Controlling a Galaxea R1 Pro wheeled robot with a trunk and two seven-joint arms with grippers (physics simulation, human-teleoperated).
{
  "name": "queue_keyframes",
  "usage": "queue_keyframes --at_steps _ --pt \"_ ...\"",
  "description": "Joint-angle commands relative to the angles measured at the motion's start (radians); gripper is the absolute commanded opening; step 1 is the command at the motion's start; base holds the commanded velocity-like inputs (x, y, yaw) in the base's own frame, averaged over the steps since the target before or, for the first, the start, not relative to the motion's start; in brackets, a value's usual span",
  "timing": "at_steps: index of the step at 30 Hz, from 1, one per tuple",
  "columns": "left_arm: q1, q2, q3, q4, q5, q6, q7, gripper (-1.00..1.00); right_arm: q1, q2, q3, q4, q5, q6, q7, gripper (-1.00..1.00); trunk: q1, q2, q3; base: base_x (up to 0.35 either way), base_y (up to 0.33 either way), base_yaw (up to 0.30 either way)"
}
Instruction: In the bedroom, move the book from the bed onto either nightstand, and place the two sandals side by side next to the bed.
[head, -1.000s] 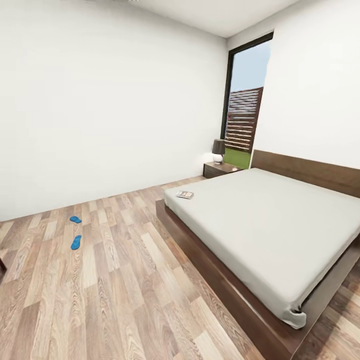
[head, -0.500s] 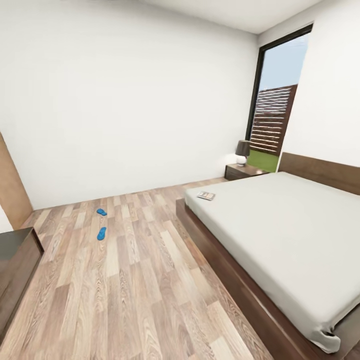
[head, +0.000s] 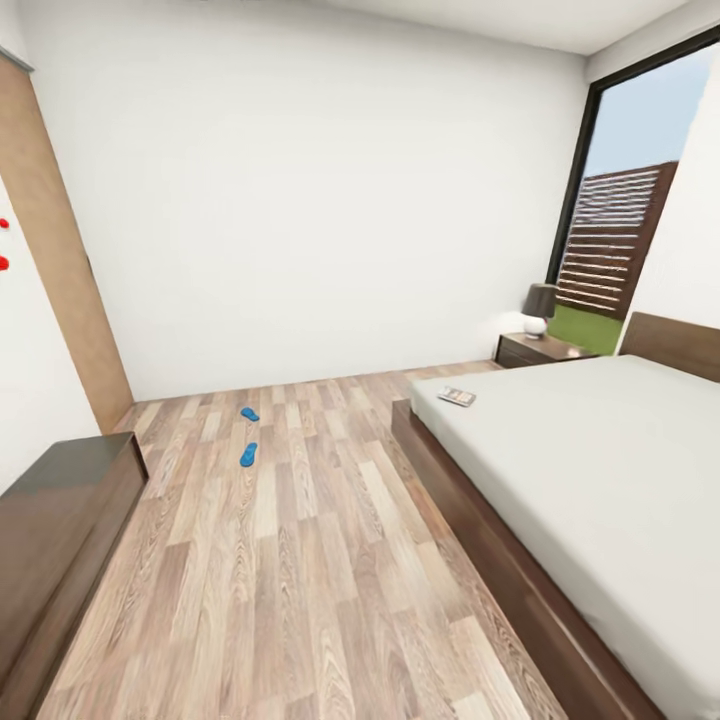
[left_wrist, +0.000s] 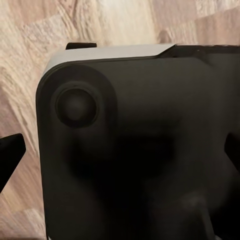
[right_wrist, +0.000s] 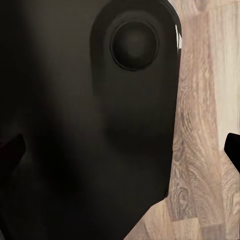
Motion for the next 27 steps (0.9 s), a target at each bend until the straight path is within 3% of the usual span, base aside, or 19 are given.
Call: queue_keyframes --at_steps 1,16,21,27 --pt "0.0 -0.001 0.0 -0.001 0.0 -0.002 0.0 1.0 0.0 0.0 -0.001 0.0 0.0 0.001 0.001 1.0 0.0 0.0 -0.001 0.0 0.0 0.297" --pt "0.0 -0.002 0.0 -0.002 0.0 -0.003 0.0 1.0 0.0 0.0 -0.001 0.0 0.001 0.0 0.001 1.0 0.0 0.0 -0.001 0.0 0.0 0.288" --pt "0.0 0.001 0.001 -0.002 0.0 -0.007 0.0 1.0 0.0 -0.001 -0.001 0.0 0.001 0.0 0.001 1.0 0.0 0.0 -0.001 0.0 0.0 0.075" --pt "0.0 0.003 0.003 -0.003 0.001 -0.076 0.0 1.0 0.0 -0.002 -0.001 0.0 0.003 -0.002 0.001 1.0 0.0 0.0 -0.001 0.094 0.0 0.008"
